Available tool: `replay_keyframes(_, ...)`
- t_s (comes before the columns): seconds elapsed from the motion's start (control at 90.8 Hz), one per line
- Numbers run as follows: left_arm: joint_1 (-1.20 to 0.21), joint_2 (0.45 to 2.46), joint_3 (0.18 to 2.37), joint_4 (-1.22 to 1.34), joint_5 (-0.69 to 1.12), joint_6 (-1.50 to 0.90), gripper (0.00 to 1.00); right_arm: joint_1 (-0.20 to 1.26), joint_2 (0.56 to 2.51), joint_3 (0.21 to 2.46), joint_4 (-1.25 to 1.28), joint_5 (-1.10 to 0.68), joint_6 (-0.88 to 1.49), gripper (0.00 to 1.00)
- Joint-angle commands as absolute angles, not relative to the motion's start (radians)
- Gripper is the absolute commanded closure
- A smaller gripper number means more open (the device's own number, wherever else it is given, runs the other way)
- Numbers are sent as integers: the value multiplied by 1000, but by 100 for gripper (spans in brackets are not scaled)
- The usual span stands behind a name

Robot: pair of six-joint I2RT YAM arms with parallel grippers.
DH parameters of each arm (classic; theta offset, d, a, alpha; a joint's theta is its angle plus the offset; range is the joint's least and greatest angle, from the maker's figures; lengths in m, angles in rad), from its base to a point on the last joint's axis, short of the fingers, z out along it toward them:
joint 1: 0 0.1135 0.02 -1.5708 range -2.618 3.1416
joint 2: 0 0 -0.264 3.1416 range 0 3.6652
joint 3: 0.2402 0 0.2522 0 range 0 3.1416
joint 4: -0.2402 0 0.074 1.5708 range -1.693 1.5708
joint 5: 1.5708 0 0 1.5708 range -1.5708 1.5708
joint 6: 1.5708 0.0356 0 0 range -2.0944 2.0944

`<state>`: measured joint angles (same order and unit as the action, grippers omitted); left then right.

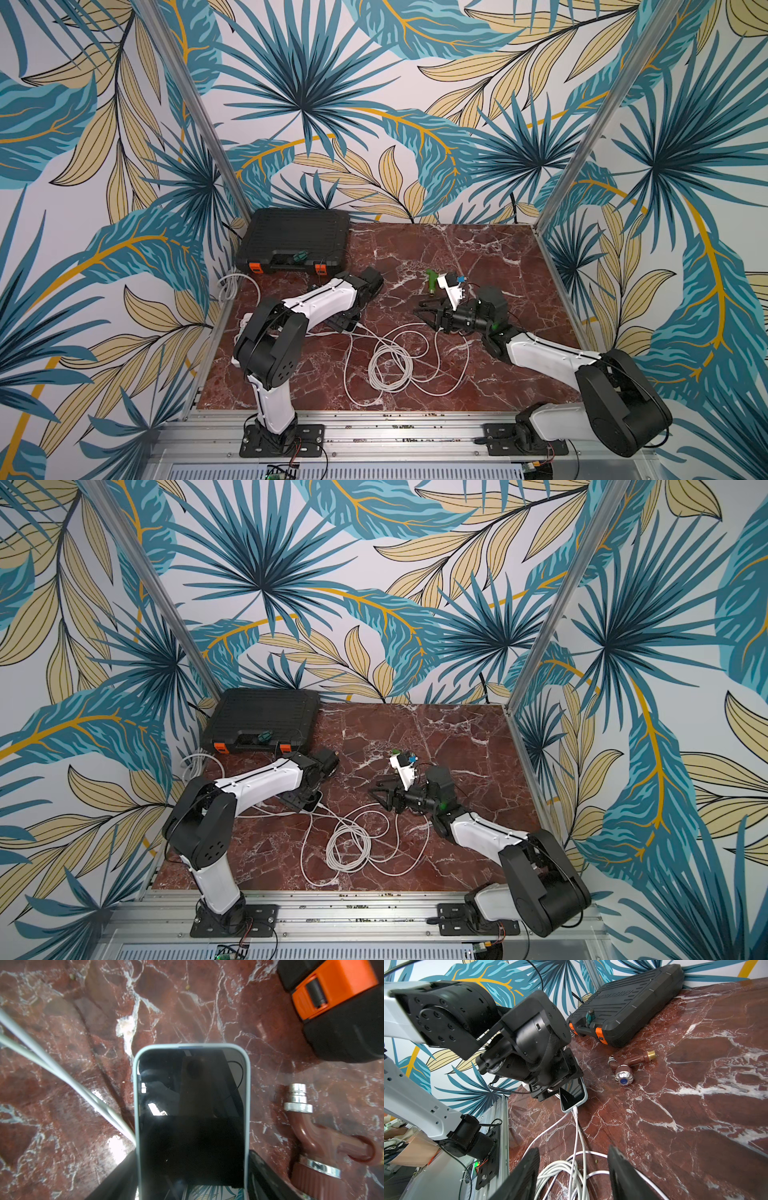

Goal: Plug the charging cable into the phone
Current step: Place the phone at the center of the board, then reset both arms

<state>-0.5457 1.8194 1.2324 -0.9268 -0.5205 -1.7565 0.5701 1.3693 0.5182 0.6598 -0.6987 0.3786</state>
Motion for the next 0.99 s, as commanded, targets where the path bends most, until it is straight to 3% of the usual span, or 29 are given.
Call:
replay_keyframes(0.0,-540,1842,1224,-930,-523,-1791,31,568,1352,497,679,-672,389,41)
replay_keyframes(0.209,-534,1864,1186,-880,-478,-1798,27,568,1340,495,669,-662,386,41)
replay_keyframes(0.33,-531,1863,1177,-871,-479,-1799,1,569,1340,496,668,-659,384,41)
replay_keyframes(0.573,-528,1794,1145,-810,-461,-1708,0,568,1341,490,701,-638,402,39)
replay_keyframes(0.716,-538,1669,1191,-855,-530,-1598,0,568,1297,508,675,-523,392,28)
replay_keyframes(0.815,-543,1519,1158,-698,-569,-1368,0,567,1241,530,643,-367,379,16)
replay_keyframes(0.859,-543,1451,1139,-574,-565,-1175,0,567,1201,545,622,-288,365,8)
replay_keyframes(0.98,-546,1274,1081,-357,-510,-613,0,567,1083,558,553,65,303,1)
